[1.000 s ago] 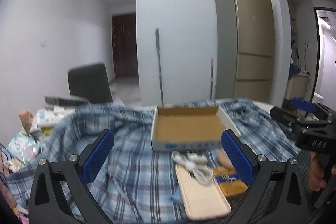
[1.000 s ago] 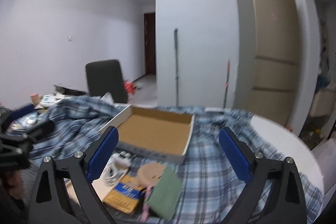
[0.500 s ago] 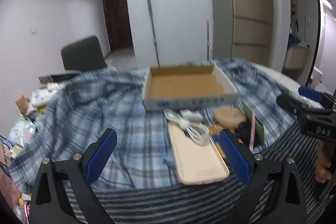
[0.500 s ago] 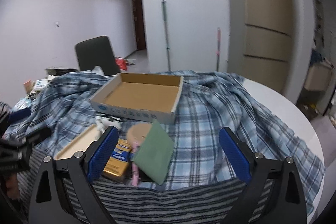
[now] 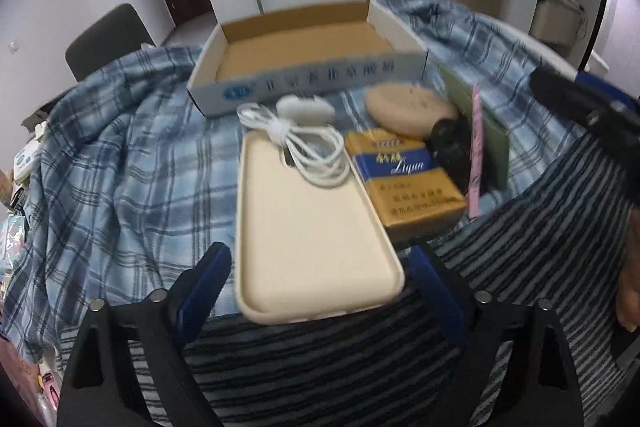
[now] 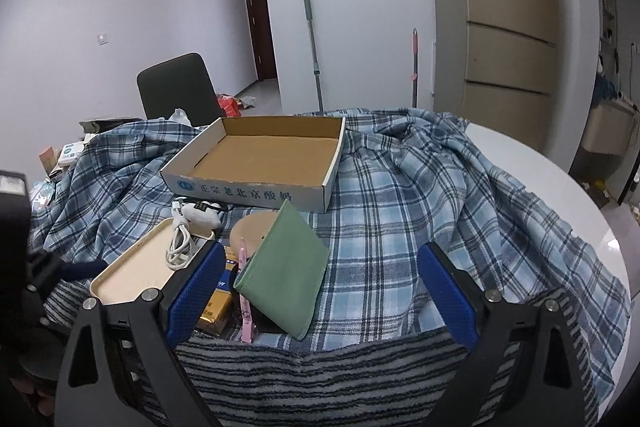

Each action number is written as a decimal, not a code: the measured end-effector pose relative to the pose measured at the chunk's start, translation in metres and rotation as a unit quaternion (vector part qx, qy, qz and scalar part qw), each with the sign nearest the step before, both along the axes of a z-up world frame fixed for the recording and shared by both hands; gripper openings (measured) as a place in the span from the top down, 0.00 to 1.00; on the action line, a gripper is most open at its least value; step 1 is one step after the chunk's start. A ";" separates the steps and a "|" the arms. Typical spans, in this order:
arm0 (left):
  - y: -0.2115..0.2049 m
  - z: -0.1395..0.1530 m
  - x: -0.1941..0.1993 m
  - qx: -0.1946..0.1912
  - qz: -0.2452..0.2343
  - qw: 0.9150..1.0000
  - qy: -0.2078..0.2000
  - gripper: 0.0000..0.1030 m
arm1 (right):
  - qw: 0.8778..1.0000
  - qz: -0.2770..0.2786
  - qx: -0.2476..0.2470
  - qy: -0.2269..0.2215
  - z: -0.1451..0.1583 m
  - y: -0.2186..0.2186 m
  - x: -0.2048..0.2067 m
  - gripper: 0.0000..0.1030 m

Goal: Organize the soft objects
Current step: 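Lower the left gripper toward the beige phone case with white cable, then grasp the beige phone case with the left gripper and lift it, then hold the phone case in the left gripper while the right gripper approaches the green felt pad, then close the right gripper on the green felt pad and lift it, then carry the phone case with the left gripper while the right gripper carries the green pad over the box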

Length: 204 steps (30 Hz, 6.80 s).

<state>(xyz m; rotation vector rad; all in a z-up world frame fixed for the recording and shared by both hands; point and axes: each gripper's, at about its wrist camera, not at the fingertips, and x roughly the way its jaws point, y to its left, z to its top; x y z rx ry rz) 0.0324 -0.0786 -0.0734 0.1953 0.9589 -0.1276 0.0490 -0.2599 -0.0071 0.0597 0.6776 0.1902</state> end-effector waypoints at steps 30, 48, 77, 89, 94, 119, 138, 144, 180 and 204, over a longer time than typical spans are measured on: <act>0.039 -0.001 -0.027 -0.043 0.038 0.998 0.029 0.12 | 1.000 -0.002 0.003 0.020 -0.011 -0.001 0.006 0.06; 0.023 -0.001 0.035 -0.013 0.052 0.998 0.030 0.12 | 1.000 0.002 0.017 0.022 -0.012 -0.003 0.006 0.07; 0.064 0.038 0.002 -0.155 0.001 0.978 -0.140 0.28 | 0.999 -0.015 0.020 0.022 0.010 -0.013 0.009 0.06; 0.075 0.067 0.003 -0.163 0.000 0.965 -0.204 0.28 | 0.984 0.011 0.079 0.161 -0.016 -0.006 0.061 0.26; 0.087 0.056 0.007 -0.178 0.017 0.964 -0.195 0.28 | 0.965 0.025 0.129 0.227 -0.044 -0.002 0.078 0.30; 0.085 0.046 0.003 -0.177 0.009 0.967 -0.185 0.28 | 0.963 0.015 0.093 0.254 -0.067 0.013 0.091 0.31; 0.088 0.049 -0.002 -0.179 0.016 0.963 -0.200 0.28 | 0.979 0.135 -0.045 0.147 -0.007 0.085 0.056 0.32; 0.091 0.051 -0.002 -0.186 0.020 0.962 -0.198 0.28 | 0.974 0.135 -0.078 0.165 -0.035 0.099 0.054 0.32; 0.094 0.049 0.001 -0.190 0.029 0.963 -0.188 0.28 | 0.977 0.075 -0.072 0.184 -0.052 0.087 0.044 0.17; 0.086 0.134 0.003 -0.151 0.029 0.950 -0.273 0.28 | 0.997 0.040 -0.062 -0.030 0.091 0.078 0.043 0.32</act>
